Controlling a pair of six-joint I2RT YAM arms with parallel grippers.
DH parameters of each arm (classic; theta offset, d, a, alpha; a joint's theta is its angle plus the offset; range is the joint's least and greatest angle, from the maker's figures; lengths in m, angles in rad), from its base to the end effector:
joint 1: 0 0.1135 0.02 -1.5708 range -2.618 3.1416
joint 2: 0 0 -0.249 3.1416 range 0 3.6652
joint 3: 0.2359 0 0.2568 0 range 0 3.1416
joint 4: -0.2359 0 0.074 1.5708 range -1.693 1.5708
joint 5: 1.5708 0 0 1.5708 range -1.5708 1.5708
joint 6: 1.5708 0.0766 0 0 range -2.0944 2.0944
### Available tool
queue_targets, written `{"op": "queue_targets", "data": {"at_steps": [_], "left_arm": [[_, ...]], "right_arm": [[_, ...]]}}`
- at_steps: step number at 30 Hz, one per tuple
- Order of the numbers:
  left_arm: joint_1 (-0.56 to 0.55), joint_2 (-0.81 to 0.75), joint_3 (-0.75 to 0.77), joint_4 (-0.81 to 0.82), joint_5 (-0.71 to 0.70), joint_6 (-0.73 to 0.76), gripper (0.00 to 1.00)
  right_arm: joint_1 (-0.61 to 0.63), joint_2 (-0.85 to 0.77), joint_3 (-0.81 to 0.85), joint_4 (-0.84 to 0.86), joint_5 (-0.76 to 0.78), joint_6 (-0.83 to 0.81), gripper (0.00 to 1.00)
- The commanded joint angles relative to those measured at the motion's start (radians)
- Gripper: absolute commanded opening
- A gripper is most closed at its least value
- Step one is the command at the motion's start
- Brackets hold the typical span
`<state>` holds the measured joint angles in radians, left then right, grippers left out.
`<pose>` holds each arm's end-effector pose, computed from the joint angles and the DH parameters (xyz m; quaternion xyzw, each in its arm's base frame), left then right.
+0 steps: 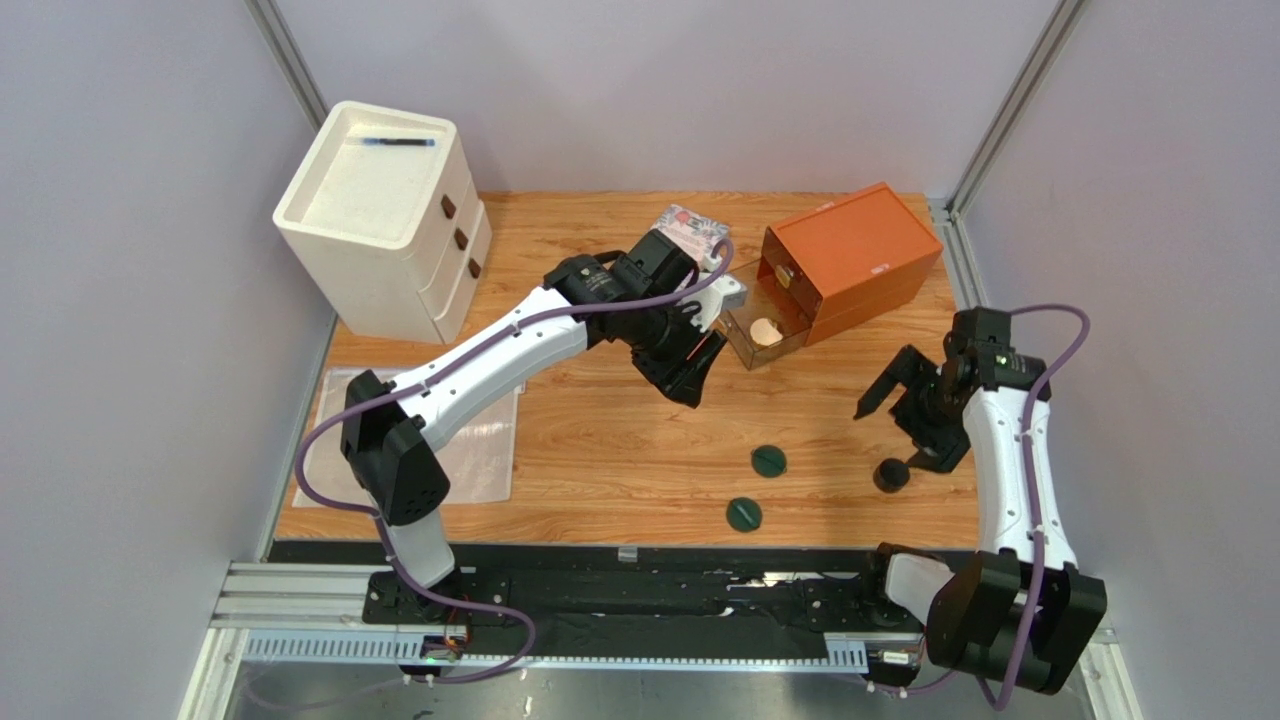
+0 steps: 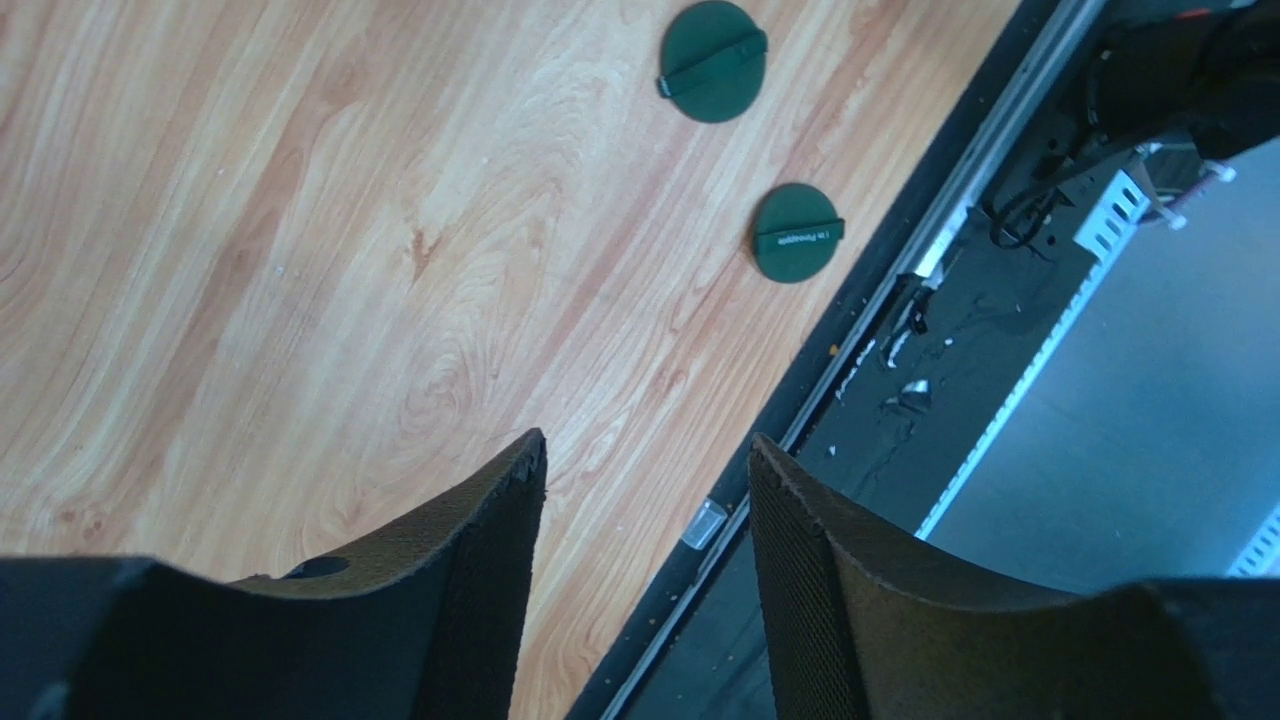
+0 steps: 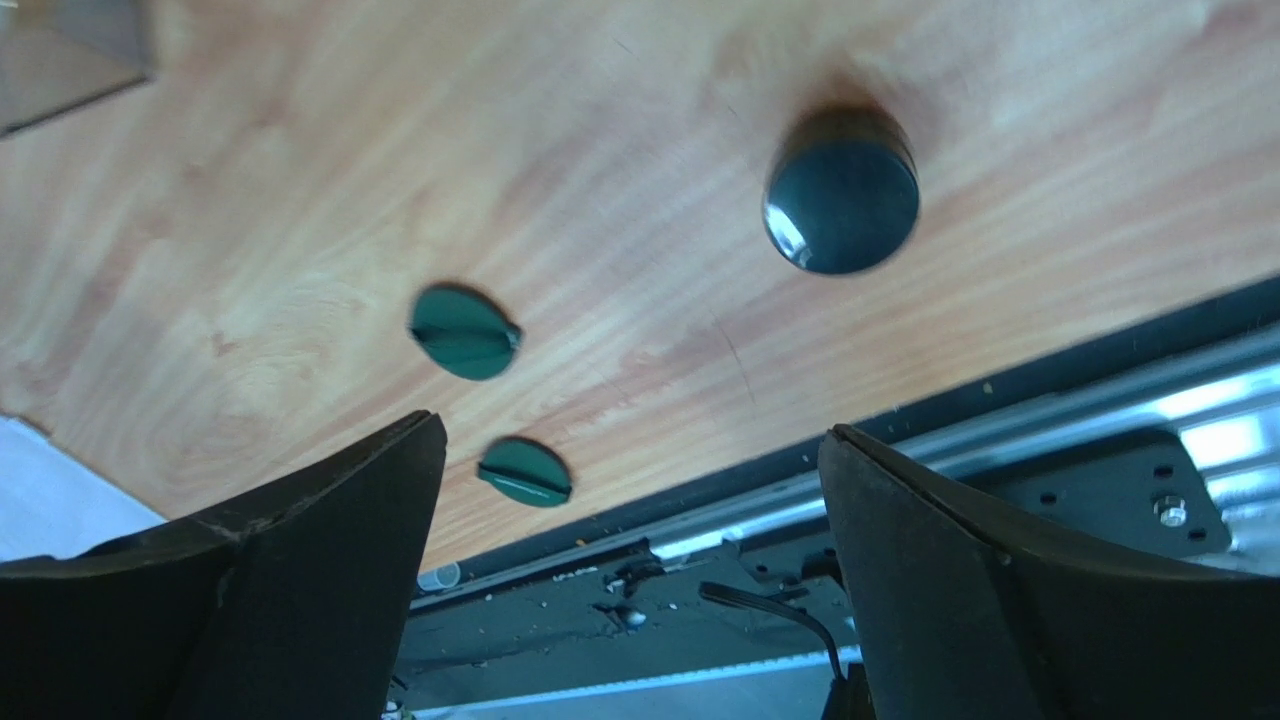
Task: Organize the makeup
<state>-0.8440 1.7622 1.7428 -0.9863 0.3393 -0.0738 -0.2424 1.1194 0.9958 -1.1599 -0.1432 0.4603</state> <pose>0.2444 -0.3132 0.2896 0.3992 0.8595 -0.2671 0.1745 0.2055 -0.0396 0.2227 0.3301 0.9304 0.0859 0.1342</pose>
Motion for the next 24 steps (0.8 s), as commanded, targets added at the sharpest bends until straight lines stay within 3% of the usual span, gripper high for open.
{"op": "queue_targets", "data": {"at_steps": [1, 12, 24], "left_arm": [[0.037, -0.021, 0.015, -0.023, 0.102, 0.072, 0.57], [0.056, -0.032, -0.043, -0.009, 0.172, 0.103, 0.54], [0.068, -0.015, -0.043, -0.011, 0.162, 0.106, 0.53]], "right_arm": [[0.006, -0.062, -0.094, 0.012, 0.073, 0.103, 1.00], [0.002, 0.088, -0.146, 0.103, 0.191, 0.156, 0.92], [-0.043, 0.258, -0.149, 0.186, 0.177, 0.103, 0.77]]}}
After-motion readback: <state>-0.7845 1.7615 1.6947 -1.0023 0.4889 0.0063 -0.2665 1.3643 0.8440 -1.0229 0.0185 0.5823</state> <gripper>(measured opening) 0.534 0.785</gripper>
